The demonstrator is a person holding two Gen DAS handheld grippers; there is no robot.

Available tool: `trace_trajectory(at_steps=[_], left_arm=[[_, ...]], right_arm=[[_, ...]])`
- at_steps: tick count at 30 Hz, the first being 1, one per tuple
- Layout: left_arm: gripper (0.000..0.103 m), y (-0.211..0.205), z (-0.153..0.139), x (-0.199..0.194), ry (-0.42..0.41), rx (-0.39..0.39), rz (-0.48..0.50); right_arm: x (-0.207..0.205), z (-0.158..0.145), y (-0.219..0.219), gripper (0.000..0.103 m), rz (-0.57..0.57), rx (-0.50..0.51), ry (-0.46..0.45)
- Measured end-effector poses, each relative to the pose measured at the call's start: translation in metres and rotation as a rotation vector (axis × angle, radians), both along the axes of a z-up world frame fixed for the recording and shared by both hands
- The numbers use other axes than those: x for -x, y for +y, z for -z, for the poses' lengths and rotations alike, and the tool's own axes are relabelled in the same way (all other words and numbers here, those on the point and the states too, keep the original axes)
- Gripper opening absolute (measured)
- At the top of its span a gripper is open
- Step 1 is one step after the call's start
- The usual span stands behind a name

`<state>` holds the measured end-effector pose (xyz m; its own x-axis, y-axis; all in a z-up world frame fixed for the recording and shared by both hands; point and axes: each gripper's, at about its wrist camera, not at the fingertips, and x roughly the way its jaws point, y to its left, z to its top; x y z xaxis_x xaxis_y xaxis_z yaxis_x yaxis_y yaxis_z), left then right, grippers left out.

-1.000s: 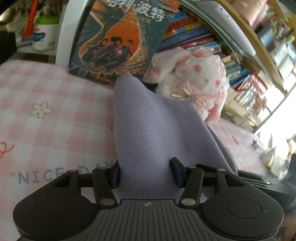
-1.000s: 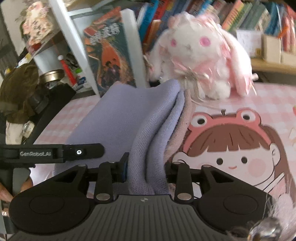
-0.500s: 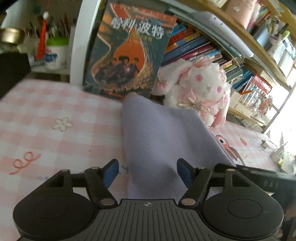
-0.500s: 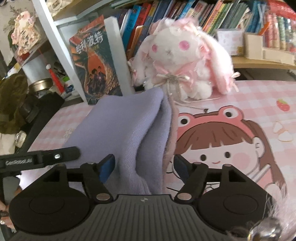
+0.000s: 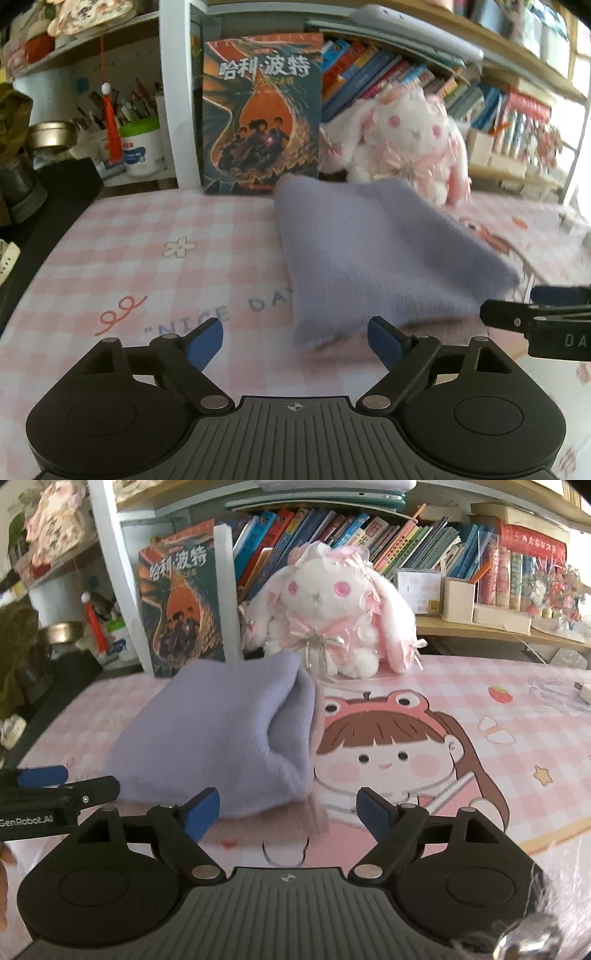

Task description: Fold clothes

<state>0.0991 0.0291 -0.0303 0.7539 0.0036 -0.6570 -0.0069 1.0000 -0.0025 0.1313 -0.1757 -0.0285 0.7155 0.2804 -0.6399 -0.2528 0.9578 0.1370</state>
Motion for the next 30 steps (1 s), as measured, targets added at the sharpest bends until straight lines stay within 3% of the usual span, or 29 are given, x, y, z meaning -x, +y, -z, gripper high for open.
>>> trace_trajectory(at_steps=[4,10,15,18,30], left_arm=[[0.096,-0.006,0.001,0.015,0.007,-0.030,0.012],[0.097,-0.002,0.006,0.028,0.036,-0.008,0.000],[0.097,0.002,0.011,0.040,0.090,0.005,-0.068],[0.097,0.002,0.010,0.047,0.081,-0.001,-0.063],[0.097,-0.001,0.008,0.053,0.072,-0.030,-0.047]], right_arm=[[0.015,0.003,0.006,0.087,0.009,0.036,0.001],[0.034,0.009,0.014,0.093,0.063,0.094,0.046],[0.053,0.017,0.014,0.093,0.123,0.094,0.080],[0.069,0.019,0.013,0.093,0.175,0.083,0.074],[0.080,0.016,0.017,0.094,0.180,0.107,0.050]])
